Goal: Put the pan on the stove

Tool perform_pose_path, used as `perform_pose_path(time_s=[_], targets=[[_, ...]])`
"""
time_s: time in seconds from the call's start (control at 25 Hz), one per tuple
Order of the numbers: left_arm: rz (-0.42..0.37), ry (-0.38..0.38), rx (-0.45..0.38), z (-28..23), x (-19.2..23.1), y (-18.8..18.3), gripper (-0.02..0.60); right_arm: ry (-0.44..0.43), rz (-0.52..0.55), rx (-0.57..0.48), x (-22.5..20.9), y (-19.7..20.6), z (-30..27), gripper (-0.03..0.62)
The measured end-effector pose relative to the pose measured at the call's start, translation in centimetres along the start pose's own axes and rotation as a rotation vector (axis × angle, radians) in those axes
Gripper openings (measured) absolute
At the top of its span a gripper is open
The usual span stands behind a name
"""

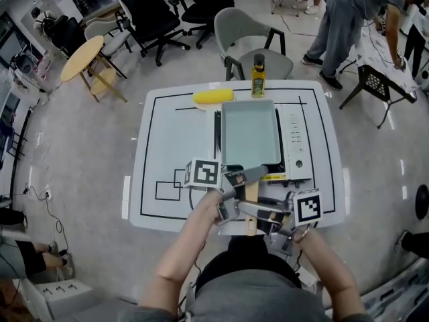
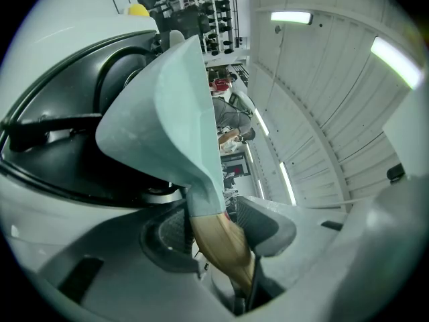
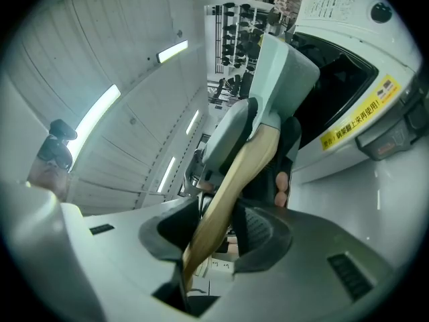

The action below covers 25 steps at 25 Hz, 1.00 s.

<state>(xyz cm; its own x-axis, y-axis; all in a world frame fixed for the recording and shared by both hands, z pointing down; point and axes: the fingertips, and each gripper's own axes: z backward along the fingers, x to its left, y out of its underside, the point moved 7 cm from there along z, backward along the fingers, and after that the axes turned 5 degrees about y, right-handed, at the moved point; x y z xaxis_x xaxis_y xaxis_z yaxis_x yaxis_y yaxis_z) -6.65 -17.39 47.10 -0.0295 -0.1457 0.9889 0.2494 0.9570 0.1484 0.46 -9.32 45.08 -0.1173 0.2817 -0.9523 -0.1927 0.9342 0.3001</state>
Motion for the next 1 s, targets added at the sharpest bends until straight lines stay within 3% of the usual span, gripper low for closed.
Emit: perform_pose_path(time_s=[1.0], targets=[[0.004, -0.003, -0.012, -0.10, 0.26, -0.18, 0.175, 0.000, -0.007, -0.011, -0.36, -0.15, 0.14, 0.149]])
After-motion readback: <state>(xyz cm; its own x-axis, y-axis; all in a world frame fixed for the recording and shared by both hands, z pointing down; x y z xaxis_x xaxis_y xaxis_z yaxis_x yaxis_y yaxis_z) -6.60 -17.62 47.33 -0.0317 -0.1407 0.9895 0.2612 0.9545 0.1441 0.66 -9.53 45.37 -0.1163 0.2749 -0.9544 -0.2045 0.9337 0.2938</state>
